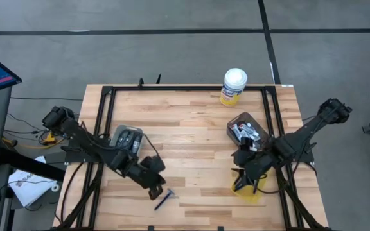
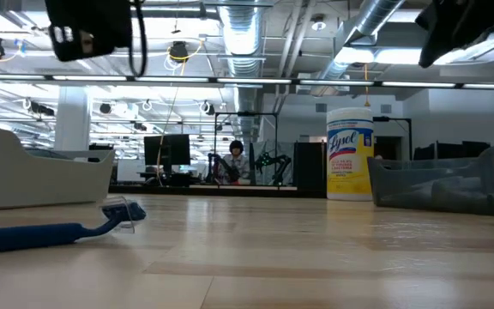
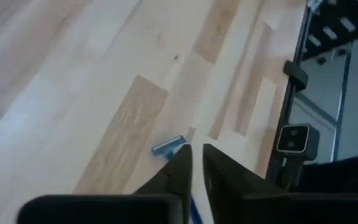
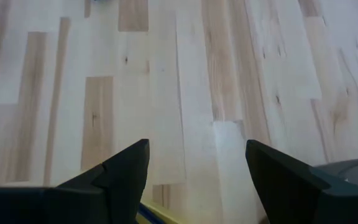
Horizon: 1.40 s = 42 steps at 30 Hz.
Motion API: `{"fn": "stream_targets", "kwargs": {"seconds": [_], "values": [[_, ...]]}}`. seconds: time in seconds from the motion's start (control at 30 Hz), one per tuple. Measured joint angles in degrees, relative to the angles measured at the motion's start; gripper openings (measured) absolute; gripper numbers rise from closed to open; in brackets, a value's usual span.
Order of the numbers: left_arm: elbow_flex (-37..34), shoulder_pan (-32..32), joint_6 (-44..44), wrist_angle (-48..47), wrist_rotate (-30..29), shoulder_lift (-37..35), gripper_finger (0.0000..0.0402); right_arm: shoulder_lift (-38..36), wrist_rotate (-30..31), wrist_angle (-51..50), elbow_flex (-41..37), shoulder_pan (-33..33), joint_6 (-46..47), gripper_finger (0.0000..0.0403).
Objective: Pick & Place Travel size toiletries
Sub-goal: Put the blue razor into the yellow bin
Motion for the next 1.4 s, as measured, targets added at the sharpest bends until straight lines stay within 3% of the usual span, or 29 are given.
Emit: {"fn": "stream_targets", "kwargs": {"seconds": [0.13, 0.33, 0.53, 0.87, 0.97, 1.07, 1.27, 1.4], "values": [[0.0, -1.5, 2.2, 4.3, 2.5, 4.5, 0.0080, 1.4, -0.5, 0.0, 0.0, 0.0, 0.0, 0.0260], [0.0, -3.8, -2.3, 6.6, 8.3, 12.4, 0.0166, 3.8, -2.4, -0.2, 0.0, 0.1, 0.0, 0.0260], [0.2, -5.6, -7.1, 9.2, 9.3, 17.4, 0.0195, 4.9, -4.1, 0.2, 0.0, 0.0, 0.0, 0.0260], [1.7, -6.9, -10.5, 8.9, 12.1, 24.9, 0.0181, 4.8, -5.2, 1.2, 0.0, -3.1, 0.0, 0.0260], [2.2, -6.9, -15.1, 6.2, 12.6, 25.9, 0.0171, 4.8, -5.2, 1.2, 0.0, -4.0, 0.0, 0.0260], [2.4, -6.5, -18.2, 3.8, 15.0, 26.5, 0.0139, 4.8, -5.2, 1.2, 0.0, -4.8, 0.0, 0.0260], [2.3, -5.5, -19.1, 2.3, 15.3, 26.5, 0.0022, 4.8, -5.2, 1.2, 0.0, -5.9, 0.0, 0.0260], [2.3, -4.0, -19.1, 2.3, 16.0, 26.5, 0.0021, 4.8, -5.2, 1.2, 0.0, -6.0, 0.0, 0.0260]]}}
